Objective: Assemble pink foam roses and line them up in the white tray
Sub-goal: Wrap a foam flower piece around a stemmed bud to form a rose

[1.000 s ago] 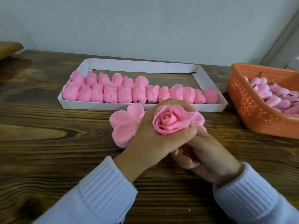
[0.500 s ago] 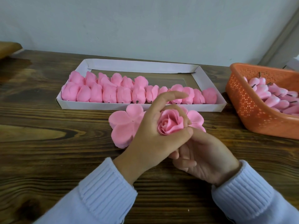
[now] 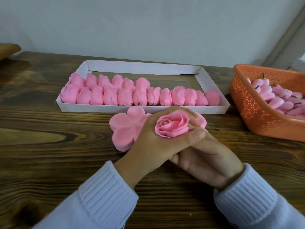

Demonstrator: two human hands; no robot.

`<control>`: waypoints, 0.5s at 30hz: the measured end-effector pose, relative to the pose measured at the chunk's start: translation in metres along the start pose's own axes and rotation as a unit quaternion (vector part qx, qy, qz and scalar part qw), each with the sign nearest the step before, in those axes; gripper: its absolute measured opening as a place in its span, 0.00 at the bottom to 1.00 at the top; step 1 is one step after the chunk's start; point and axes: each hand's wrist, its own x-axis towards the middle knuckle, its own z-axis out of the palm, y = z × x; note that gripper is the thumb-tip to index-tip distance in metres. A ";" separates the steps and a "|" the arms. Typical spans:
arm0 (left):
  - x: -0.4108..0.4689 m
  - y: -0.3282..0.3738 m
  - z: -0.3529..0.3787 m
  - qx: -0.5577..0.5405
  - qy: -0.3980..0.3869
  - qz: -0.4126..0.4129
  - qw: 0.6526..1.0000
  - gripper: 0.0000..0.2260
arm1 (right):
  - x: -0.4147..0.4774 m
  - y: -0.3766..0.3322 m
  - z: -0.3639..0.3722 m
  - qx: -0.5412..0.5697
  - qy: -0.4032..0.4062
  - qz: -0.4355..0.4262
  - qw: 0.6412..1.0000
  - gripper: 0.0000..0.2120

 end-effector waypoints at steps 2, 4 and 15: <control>0.000 0.000 -0.001 -0.004 -0.003 -0.002 1.000 0.07 | 0.001 -0.002 -0.001 0.015 -0.017 0.025 0.999 0.31; 0.000 0.002 -0.001 -0.005 -0.008 -0.003 1.000 0.07 | 0.002 -0.002 -0.001 0.008 -0.012 0.044 0.999 0.28; -0.001 0.001 0.002 0.008 -0.016 0.018 1.000 0.07 | 0.001 0.000 -0.001 0.041 -0.030 0.006 0.999 0.22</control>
